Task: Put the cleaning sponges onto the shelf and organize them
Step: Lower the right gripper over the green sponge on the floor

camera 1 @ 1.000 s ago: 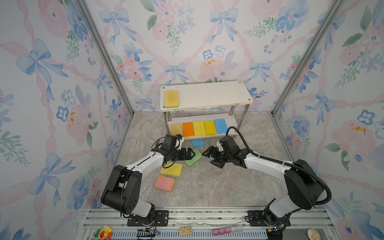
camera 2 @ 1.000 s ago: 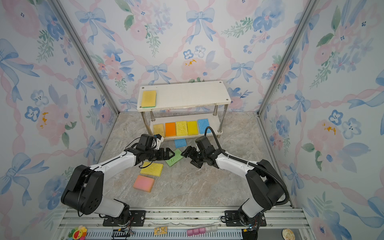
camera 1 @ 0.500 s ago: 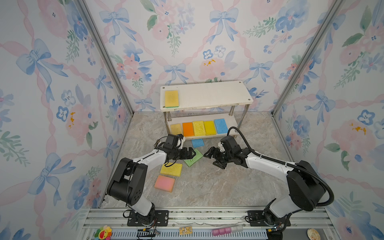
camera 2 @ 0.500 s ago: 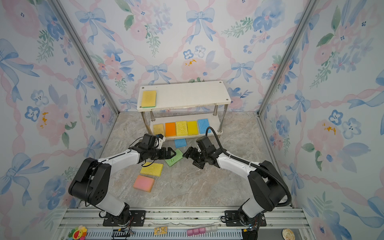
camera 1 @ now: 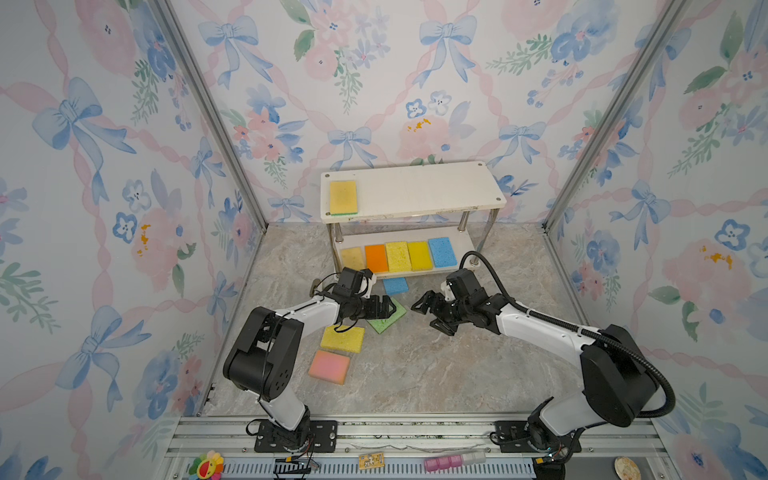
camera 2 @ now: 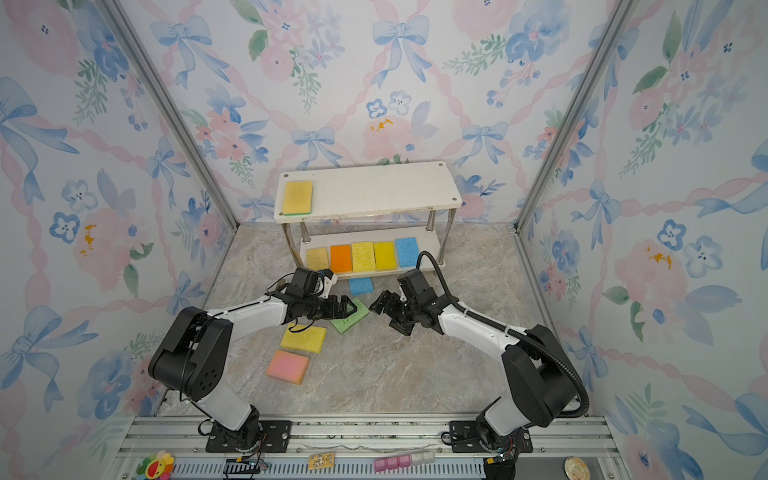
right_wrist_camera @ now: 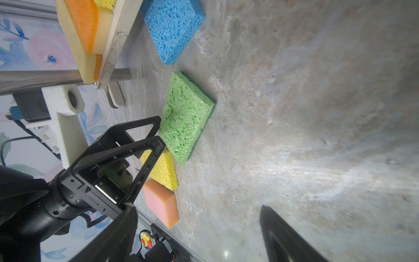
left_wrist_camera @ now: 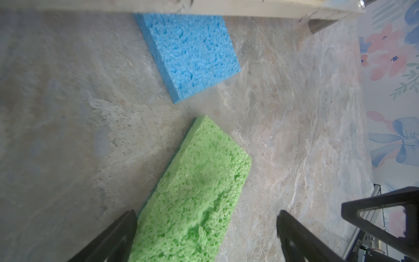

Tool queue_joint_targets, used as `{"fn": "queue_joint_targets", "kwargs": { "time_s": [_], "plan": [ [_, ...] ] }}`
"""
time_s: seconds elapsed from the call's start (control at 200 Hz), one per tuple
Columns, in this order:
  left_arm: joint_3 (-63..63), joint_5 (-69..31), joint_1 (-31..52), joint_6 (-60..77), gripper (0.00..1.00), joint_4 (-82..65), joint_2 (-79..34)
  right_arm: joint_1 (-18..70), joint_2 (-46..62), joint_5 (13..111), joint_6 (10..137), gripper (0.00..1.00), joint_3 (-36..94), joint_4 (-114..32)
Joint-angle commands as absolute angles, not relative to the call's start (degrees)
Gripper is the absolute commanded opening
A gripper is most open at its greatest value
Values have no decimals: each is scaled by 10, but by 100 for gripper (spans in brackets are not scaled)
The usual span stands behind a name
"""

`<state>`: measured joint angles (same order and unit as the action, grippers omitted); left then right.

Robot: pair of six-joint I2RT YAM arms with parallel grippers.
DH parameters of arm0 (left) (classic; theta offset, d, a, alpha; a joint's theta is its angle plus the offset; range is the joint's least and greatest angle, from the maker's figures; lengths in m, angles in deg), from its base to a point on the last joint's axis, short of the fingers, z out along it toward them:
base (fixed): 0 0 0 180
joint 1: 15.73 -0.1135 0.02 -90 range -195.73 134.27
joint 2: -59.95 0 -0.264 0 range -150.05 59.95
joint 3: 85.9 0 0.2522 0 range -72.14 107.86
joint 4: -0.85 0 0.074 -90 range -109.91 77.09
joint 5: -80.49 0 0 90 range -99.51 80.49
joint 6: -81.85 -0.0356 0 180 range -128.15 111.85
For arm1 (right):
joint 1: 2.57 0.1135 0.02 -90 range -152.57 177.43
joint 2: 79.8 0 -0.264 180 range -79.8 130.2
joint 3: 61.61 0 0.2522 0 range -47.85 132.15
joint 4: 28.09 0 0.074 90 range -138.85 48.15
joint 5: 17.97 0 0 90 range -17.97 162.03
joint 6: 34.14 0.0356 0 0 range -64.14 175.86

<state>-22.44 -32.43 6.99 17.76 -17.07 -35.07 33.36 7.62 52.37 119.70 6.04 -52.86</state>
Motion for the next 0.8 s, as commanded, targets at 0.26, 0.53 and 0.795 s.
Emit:
{"fn": "queue_joint_targets", "kwargs": {
  "time_s": [0.26,0.53,0.795],
  "plan": [
    [-259,-344,157,250,98,-127,-328,313,61,534,1170,87,52,-557],
    [-297,-340,167,305,98,-110,-267,292,87,537,1071,78,115,-641],
    [-324,-383,67,338,98,-101,-196,337,202,540,925,60,254,-761]
  ]
}}
